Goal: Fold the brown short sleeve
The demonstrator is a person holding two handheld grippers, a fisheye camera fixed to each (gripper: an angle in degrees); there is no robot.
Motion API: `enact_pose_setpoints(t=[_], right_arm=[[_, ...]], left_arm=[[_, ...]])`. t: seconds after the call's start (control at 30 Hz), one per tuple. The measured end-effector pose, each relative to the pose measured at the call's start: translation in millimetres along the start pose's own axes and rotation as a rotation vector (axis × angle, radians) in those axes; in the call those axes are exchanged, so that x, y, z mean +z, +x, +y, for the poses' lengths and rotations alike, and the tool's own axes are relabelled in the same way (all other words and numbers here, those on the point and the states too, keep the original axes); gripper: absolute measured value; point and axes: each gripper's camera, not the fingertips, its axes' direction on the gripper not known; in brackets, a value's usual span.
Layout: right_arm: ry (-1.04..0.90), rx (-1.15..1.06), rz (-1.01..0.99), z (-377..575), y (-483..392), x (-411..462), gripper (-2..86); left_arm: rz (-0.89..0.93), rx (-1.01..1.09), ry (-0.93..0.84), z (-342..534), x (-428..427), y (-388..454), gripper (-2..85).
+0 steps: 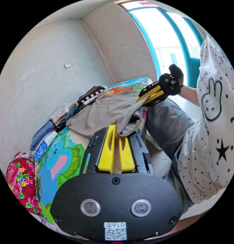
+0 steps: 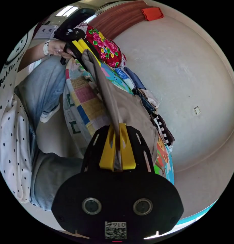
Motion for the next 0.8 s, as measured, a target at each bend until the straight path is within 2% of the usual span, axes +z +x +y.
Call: enact_pose_setpoints(t=[0.13, 0.2, 0.23, 0.27, 0.3, 0.33, 0.4, 0.47, 0.5, 0.6, 0.67, 0.8], right_arm=[[-0.027, -0.047, -0.165, -6, 29, 15, 3.9], [0.065, -0.006, -0.503, -2, 76, 14, 8.4], [0.100, 0.006, -0.602, 0, 91, 13, 9.2], [0.184, 0.011, -0.761, 5, 122, 12, 10.1], [0.260, 0.045, -0.808, 10, 154, 12, 10.1], [0.288, 0.080, -0.787, 11, 171, 13, 9.7], [0.380, 0.249, -0.552, 11, 240, 21, 8.3], [0.375, 0.338, -0.359, 0, 290, 43, 8.0], [0.330, 0.381, -0.258, -13, 320, 67, 8.0], [0.132, 0.357, -0.154, -52, 378, 156, 9.3], [0.005, 0.326, -0.160, -71, 401, 217, 9.9], [-0.276, 0.232, -0.177, -99, 432, 331, 10.6]], left_arm=[[0.108, -0.001, -0.061, 5, 5, -6, -0.4], [0.170, -0.055, -0.093, 6, 2, -17, 0.9], [0.195, -0.077, -0.085, 7, -1, -21, 1.6], [0.255, -0.117, -0.043, 10, -11, -34, 3.1], [0.317, -0.148, 0.027, 14, -23, -49, 3.5], [0.341, -0.163, 0.066, 16, -29, -59, 3.6], [0.333, -0.244, 0.192, 10, -45, -105, 2.2], [0.264, -0.308, 0.195, -12, -40, -146, 0.6], [0.219, -0.338, 0.149, -34, -26, -173, 0.1], [0.130, -0.367, 0.003, -87, 40, -235, -0.4], [0.119, -0.419, -0.094, -110, 91, -267, -0.7], [0.208, -0.477, -0.312, -136, 190, -306, -0.9]])
